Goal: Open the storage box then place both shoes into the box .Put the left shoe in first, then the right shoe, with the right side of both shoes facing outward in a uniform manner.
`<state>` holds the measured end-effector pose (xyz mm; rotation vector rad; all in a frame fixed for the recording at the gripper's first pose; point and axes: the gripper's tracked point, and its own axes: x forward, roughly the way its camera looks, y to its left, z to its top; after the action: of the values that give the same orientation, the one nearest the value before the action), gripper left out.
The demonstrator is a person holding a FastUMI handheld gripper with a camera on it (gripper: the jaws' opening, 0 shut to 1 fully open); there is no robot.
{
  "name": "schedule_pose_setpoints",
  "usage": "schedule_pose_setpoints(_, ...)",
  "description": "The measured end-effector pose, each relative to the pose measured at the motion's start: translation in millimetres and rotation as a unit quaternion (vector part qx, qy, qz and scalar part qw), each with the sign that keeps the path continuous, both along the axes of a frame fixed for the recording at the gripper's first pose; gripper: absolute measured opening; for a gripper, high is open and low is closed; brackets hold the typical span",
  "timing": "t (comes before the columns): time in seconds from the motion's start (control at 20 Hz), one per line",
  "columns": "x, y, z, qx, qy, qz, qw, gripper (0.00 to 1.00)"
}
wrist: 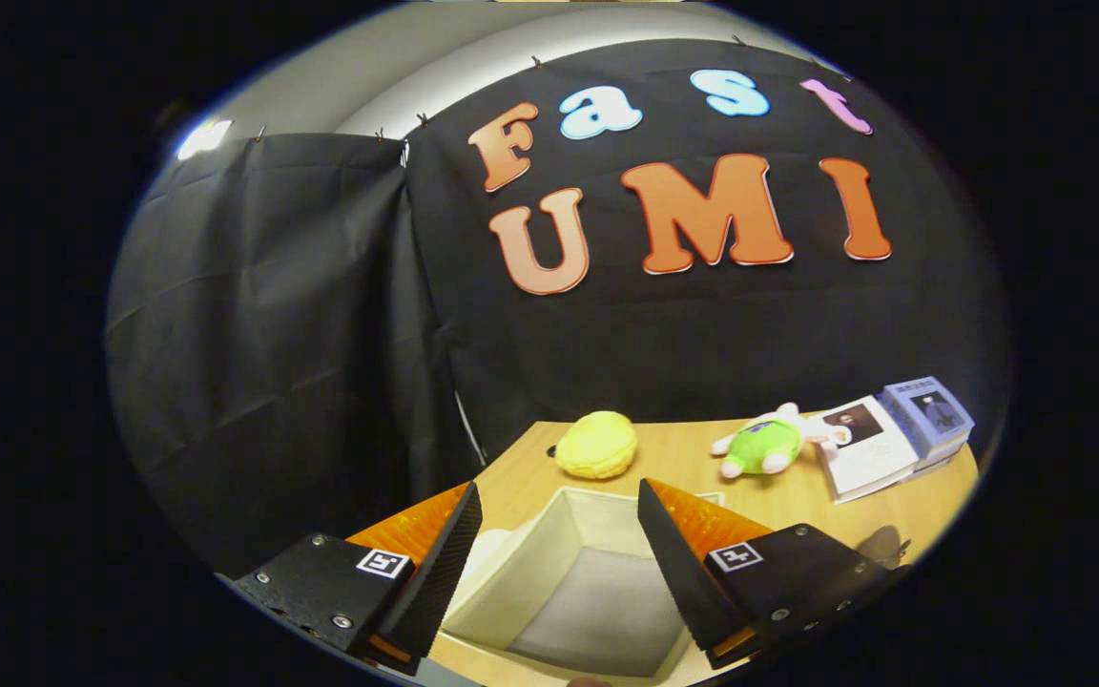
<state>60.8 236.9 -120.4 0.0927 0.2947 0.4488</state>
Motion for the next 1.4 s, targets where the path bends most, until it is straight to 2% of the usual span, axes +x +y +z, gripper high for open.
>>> schedule_pose_setpoints(0.25, -2.5, -84.5, -10.7, -0.041, -0.027, -0.069, 0.996, 0.98)
schedule_pose_setpoints(0.55, -11.8, -155.4, -45.1, -0.067, -0.03, -0.137, 0.988, 0.98)
schedule_pose_setpoints(0.75, -17.8, -191.0, -85.3, -0.083, -0.02, -0.165, 0.983, 0.98)
schedule_pose_setpoints(1.0, -18.5, -210.8, -138.0, -0.076, 0.003, -0.178, 0.981, 0.97)
schedule_pose_setpoints(1.15, -13.4, -222.3, -166.6, -0.09, 0.018, -0.184, 0.979, 0.91)
schedule_pose_setpoints(1.4, -10.0, -226.4, -203.8, -0.124, 0.051, -0.177, 0.975, 0.69)
